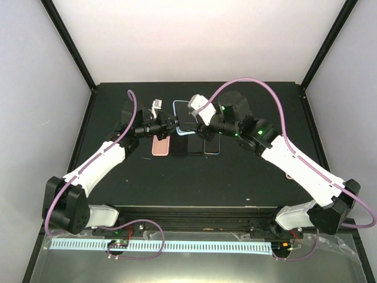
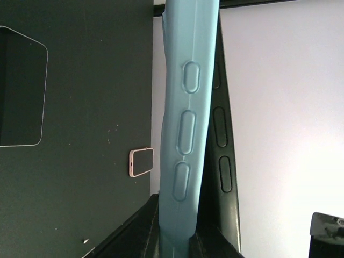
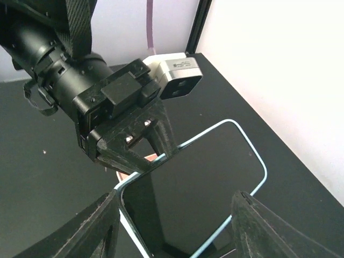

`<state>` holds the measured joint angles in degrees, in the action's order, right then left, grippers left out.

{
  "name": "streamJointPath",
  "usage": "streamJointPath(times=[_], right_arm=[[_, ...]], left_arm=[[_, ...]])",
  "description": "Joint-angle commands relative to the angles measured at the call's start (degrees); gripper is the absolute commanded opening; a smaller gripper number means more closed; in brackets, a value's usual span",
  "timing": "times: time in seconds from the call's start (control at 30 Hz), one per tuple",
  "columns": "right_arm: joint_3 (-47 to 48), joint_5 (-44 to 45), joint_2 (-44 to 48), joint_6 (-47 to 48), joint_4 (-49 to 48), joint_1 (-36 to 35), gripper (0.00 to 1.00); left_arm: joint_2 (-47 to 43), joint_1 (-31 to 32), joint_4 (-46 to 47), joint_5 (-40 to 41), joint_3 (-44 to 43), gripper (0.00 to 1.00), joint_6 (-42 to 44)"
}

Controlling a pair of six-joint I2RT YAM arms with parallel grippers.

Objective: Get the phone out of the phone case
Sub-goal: Remove the phone case from the phone.

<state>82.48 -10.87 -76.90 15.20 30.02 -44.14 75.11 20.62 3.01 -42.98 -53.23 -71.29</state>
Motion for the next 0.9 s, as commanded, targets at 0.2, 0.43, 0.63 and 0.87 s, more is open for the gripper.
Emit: streamJointPath(times=[0.2,0.43,0.63,0.87], right_arm=[[-1.3,12.4,-4.5,7.7,-2.2,-6.3,0.58],[-2.1,17.3,-7.2,10.6,-3.5,-7.8,0.58],[-3.1,25.2,-8.0,13.6,-6.2,-8.9,0.53],[-7.2,38.1,-8.0,22.5,-14.4,-9.6,0.46]], left_arm=[[0.3,-0.1,3.6,-0.3,-2.3,0.02,-2.5],[0.8,0.0,4.0,-0.6,-2.2,0.02,-2.9],[0.4,0.2,3.8,-0.7,-2.1,0.02,-2.7],[0.4,0.6,4.5,-1.9,-2.1,0.02,-2.2]])
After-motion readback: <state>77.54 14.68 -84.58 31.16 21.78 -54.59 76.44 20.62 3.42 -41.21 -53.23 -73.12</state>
